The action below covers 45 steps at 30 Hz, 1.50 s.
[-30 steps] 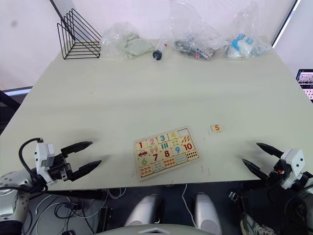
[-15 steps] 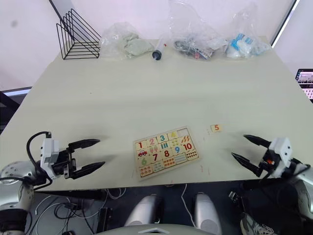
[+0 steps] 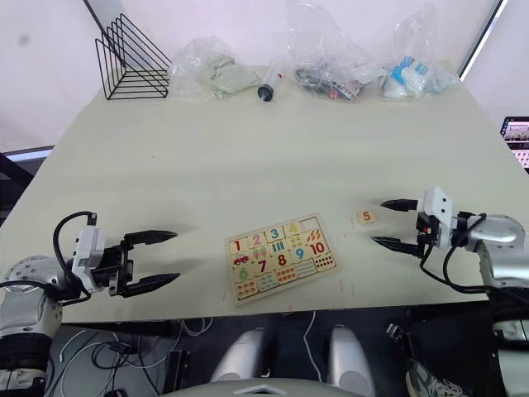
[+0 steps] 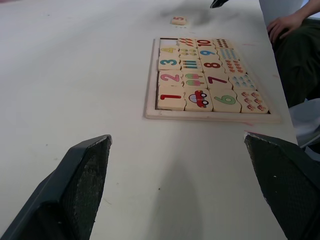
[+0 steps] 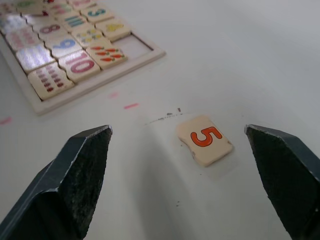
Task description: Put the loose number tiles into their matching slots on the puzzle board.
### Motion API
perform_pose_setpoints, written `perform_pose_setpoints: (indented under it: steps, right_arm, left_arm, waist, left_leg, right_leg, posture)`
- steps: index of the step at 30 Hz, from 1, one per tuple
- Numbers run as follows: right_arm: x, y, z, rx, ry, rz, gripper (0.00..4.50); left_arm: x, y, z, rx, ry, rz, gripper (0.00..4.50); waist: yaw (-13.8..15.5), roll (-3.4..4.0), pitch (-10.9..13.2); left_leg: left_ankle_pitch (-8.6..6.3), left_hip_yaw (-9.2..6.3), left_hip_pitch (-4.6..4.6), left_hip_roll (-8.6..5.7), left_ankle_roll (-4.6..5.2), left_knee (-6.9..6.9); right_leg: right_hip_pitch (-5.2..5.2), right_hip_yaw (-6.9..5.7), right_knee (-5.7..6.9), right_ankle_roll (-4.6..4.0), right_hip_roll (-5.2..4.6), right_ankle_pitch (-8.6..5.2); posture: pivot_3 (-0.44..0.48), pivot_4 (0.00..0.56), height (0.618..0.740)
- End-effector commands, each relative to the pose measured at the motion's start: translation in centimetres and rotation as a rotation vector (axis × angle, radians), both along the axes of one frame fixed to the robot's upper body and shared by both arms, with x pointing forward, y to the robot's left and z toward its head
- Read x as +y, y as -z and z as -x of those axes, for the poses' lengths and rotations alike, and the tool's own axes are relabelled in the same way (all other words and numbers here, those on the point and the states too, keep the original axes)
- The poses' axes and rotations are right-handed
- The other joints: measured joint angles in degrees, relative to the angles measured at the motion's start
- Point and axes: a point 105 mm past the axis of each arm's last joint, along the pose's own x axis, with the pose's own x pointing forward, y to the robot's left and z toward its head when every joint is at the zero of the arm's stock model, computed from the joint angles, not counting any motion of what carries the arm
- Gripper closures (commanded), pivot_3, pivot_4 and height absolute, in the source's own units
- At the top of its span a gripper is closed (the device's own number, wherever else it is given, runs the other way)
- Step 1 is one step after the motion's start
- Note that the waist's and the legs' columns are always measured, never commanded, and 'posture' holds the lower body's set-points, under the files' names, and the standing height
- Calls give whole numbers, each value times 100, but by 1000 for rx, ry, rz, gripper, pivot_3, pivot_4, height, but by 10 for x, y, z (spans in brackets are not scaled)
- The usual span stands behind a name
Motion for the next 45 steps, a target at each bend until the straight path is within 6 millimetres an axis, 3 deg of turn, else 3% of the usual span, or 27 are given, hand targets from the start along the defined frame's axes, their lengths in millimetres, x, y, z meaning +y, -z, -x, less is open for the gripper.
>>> perform_pose_setpoints:
  steps: [1,14,25,33,41,45]
  right_arm:
    - [1,-3,-12,-1,-49,77,35]
    - [17,5,-32,14,-225,273,35]
    - [15,10,-35,50,-218,301,35]
    - [15,11,-38,22,-207,311,3638]
    - [15,-1,-38,1,-156,248,3631]
    - [19,-6,-23,38,-126,219,3631]
  left_arm:
    - [-1,-9,6,-17,53,-12,0]
    - [-13,-18,6,-19,126,-5,0]
    - [-20,-26,8,-32,142,-2,0]
    - [-22,-27,8,-30,144,-5,0]
    - [-16,-18,9,-22,140,-18,0]
    - [-15,-14,10,-17,147,-25,0]
  waist:
    - [-10,0,0]
    - [-30,5,3]
    - [-33,5,3]
    - [-49,3,2]
    - [-83,4,2]
    - [-70,5,3]
  left_leg:
    - [0,-1,0,1,0,0]
    - [0,-4,-2,-1,-1,-2]
    - [1,-5,-2,-1,-2,-1]
    - [1,-4,8,-2,-2,0]
    - [1,-7,7,-1,-2,-2]
    - [0,-13,2,1,-1,-2]
  right_leg:
    - [0,0,0,0,0,0]
    - [-6,3,0,-1,-2,1]
    - [-6,4,2,-1,-2,1]
    - [2,6,3,-2,-1,2]
    - [1,5,2,-2,-1,1]
    - [-1,3,2,-2,-4,1]
  posture:
    - [0,150,740]
    - [0,150,740]
    - [0,150,740]
    - [0,150,740]
    - [0,150,740]
    - [0,150,740]
